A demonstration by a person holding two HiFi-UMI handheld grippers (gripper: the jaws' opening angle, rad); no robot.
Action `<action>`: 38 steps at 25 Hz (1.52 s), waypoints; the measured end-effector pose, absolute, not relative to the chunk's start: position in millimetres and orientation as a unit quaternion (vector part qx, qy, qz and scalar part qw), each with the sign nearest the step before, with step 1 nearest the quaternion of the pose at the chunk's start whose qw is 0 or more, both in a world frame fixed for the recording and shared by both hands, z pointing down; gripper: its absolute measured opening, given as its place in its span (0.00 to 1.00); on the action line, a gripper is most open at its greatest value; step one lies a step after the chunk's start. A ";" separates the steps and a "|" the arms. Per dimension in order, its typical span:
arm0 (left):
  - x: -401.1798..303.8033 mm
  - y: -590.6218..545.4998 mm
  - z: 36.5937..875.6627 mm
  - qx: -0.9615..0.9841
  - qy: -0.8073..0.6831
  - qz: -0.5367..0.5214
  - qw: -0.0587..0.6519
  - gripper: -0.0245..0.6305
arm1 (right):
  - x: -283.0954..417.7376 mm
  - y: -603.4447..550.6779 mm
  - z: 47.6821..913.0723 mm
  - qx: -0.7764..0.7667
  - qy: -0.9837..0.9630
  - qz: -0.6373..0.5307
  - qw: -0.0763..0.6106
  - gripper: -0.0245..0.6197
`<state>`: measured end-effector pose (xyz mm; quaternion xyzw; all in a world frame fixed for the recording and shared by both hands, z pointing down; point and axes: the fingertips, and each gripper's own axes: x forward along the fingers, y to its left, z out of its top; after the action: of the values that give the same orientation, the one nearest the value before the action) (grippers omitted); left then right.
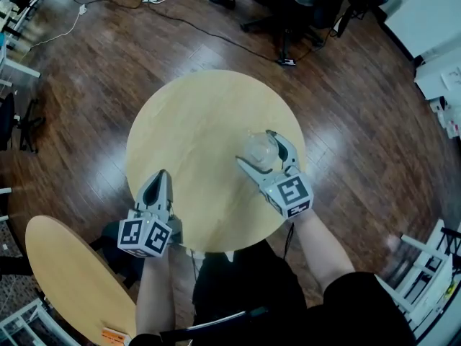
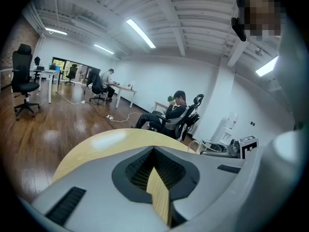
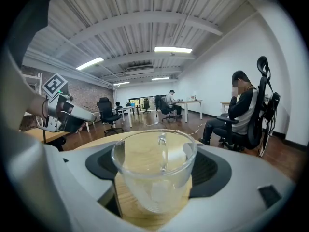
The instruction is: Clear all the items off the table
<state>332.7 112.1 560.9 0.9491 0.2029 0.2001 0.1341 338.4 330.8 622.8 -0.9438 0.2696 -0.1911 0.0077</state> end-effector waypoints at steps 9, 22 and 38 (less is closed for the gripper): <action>320.0 51.4 503.6 0.969 0.160 0.123 0.143 0.04 | 358.3 287.4 544.2 -0.945 0.300 -0.126 -0.022 0.69; 231.0 -100.0 440.3 0.989 0.034 0.039 0.140 0.04 | 326.1 103.7 448.3 -0.890 0.452 -0.042 -0.041 0.69; -116.2 -388.6 421.7 0.938 -0.316 -0.027 0.137 0.04 | 58.6 -309.6 417.2 -0.640 0.769 0.005 -0.013 0.69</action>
<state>-116.2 -388.6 421.7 0.9384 -0.3163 -0.0266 0.1367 58.6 -309.6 417.2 -0.6395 0.7686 0.0053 -0.0132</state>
